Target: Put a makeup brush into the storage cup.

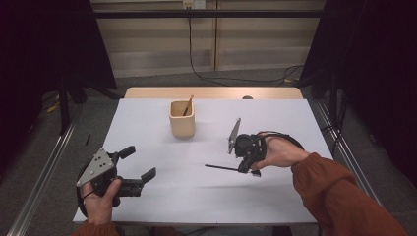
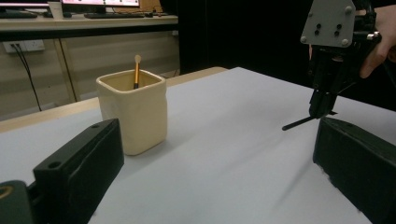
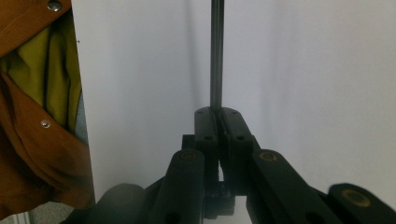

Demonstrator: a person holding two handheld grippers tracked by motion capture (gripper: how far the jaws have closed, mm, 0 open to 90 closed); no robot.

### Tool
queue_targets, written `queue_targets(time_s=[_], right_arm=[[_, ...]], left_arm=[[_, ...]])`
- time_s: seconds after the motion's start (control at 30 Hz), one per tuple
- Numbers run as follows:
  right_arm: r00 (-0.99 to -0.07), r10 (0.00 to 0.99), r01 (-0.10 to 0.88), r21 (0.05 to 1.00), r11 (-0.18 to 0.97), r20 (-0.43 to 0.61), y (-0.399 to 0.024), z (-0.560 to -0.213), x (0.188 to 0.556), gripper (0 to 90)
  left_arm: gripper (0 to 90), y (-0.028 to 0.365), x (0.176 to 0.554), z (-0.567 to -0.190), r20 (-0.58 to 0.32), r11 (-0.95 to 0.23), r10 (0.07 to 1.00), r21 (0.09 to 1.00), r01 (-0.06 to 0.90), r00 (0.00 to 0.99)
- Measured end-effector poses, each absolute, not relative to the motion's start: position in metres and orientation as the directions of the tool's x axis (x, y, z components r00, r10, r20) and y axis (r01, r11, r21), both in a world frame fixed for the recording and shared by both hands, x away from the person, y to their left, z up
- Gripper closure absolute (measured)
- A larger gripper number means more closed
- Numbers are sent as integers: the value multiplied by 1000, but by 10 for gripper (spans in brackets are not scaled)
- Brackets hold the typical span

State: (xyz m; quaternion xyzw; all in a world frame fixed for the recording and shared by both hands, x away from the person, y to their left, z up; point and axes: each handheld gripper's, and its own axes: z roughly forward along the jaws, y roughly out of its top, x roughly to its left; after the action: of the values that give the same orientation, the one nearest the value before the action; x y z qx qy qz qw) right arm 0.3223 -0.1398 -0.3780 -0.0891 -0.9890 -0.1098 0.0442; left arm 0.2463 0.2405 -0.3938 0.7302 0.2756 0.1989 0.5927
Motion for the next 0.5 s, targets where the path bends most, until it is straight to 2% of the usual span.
queue_targets(time_s=[0.5], right_arm=[[-980, 165, 185, 198, 963, 112, -137, -382, 323, 861]], left_arm=[[18, 208, 273, -368, -23, -233, 527, 958, 170, 849]])
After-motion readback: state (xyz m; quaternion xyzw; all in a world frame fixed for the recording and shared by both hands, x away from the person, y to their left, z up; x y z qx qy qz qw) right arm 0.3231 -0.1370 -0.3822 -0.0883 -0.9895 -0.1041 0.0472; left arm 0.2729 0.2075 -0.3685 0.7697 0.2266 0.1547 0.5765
